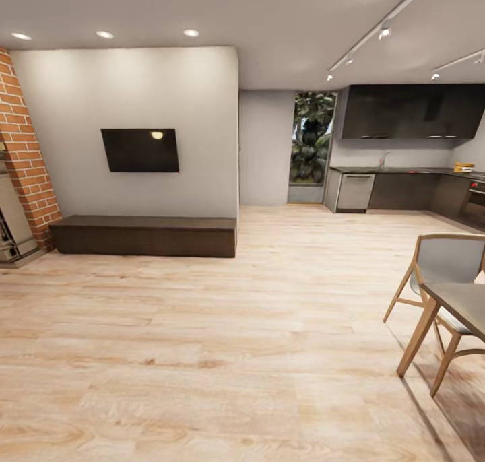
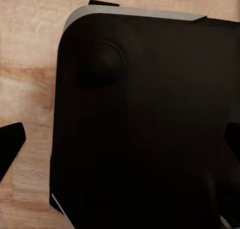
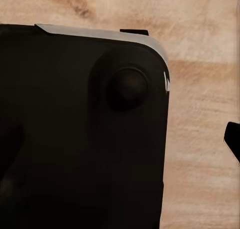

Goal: In the kitchen, take the popcorn bag from the countertop, put it into the microwave, and heat it until the popcorn is cooked so the cooked popcorn ends up inside the bag.

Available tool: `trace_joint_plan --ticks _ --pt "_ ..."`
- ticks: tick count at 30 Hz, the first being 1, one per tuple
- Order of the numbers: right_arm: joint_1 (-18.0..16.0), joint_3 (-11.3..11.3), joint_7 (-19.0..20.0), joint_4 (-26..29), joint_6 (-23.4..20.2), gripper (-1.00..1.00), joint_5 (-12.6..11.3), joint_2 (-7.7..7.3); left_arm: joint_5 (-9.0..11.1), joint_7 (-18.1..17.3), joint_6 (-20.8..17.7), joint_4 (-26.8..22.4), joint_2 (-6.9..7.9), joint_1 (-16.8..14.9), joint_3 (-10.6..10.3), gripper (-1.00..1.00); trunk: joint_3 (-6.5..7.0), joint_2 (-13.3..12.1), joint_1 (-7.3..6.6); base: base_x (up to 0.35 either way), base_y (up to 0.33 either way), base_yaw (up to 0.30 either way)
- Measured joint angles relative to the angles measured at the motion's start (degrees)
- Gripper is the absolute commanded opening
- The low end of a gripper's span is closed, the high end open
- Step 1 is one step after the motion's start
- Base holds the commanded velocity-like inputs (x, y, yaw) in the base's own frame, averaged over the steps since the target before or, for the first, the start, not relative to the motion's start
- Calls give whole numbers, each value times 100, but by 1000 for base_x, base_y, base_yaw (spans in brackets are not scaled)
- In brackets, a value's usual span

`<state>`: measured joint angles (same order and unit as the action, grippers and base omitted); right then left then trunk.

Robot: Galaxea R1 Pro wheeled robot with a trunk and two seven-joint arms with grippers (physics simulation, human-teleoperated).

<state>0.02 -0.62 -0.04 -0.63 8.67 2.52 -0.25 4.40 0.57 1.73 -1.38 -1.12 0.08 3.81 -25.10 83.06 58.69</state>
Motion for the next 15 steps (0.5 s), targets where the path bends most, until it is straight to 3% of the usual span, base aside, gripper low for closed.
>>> trace_joint_plan --ticks 15 --pt "0 0 5 0 -6 100 3 2 0 0 -7 0 -8 0 0 100 0 0 0 324 0 0"
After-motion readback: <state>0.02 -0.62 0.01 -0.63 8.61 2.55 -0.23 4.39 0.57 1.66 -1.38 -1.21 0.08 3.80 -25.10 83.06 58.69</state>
